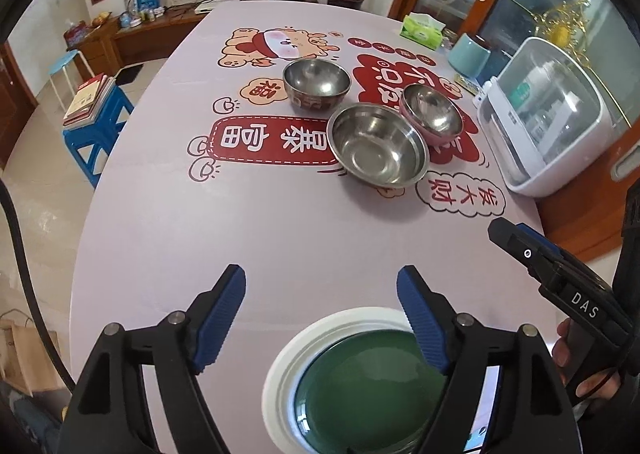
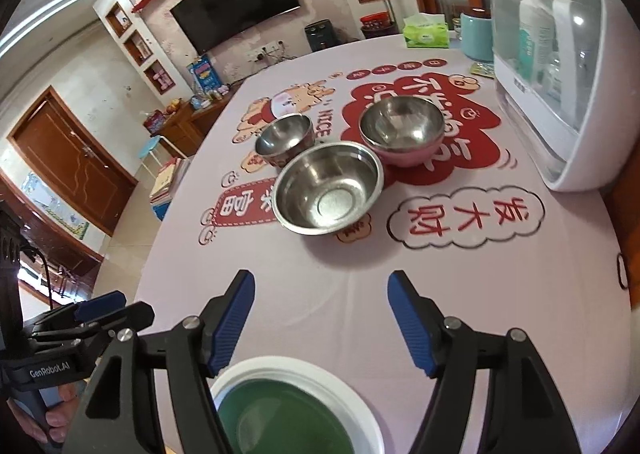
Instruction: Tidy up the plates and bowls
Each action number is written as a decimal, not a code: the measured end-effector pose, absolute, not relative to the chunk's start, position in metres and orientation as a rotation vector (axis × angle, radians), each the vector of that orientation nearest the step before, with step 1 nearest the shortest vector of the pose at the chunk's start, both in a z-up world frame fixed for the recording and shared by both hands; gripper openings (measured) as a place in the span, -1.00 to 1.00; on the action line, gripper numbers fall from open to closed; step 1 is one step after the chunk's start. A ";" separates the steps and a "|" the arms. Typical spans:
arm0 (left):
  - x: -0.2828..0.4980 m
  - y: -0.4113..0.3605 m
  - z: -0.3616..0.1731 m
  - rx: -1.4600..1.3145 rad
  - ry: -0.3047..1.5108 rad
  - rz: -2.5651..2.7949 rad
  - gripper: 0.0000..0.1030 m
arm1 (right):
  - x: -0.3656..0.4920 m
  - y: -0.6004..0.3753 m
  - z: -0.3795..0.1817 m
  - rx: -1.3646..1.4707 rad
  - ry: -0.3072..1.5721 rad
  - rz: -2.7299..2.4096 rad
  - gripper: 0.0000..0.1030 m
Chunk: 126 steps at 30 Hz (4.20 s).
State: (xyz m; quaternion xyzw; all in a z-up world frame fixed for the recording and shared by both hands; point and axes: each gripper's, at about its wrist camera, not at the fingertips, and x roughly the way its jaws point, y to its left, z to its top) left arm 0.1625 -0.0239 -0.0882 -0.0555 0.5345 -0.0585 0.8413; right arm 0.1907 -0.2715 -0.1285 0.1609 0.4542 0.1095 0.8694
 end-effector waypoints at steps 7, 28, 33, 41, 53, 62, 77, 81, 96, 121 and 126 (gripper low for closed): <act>0.180 -0.044 -0.079 -0.129 1.138 -0.053 0.57 | 0.218 -0.287 -0.127 0.322 0.924 0.289 0.43; 0.276 -0.081 -0.129 -0.195 1.231 0.045 0.61 | 0.305 -0.311 -0.196 0.385 1.015 0.390 0.43; 0.294 -0.086 -0.157 -0.202 1.248 0.037 0.61 | 0.310 -0.310 -0.216 0.411 1.033 0.422 0.43; 0.312 -0.083 -0.196 -0.253 1.283 0.022 0.61 | 0.320 -0.309 -0.236 0.429 1.036 0.432 0.43; 0.329 -0.081 -0.225 -0.287 1.291 0.029 0.58 | 0.328 -0.317 -0.254 0.504 1.039 0.482 -0.47; 0.341 -0.089 -0.234 -0.277 1.303 0.036 -0.10 | 0.326 -0.318 -0.255 0.533 1.021 0.530 -0.72; 0.332 -0.095 -0.230 -0.272 1.291 0.000 -0.51 | 0.318 -0.326 -0.250 0.506 1.030 0.571 -0.99; 0.325 -0.101 -0.225 -0.251 1.288 -0.022 -0.52 | 0.315 -0.318 -0.247 0.478 1.044 0.593 -0.99; 0.303 -0.100 -0.227 -0.231 1.315 -0.037 -0.52 | 0.315 -0.333 -0.248 0.511 1.061 0.487 -0.95; 0.293 -0.107 -0.227 -0.193 1.332 -0.056 -0.51 | 0.320 -0.329 -0.267 0.566 1.119 0.471 -0.77; 0.290 -0.107 -0.227 -0.203 1.333 -0.055 -0.51 | 0.318 -0.328 -0.267 0.564 1.125 0.470 -0.77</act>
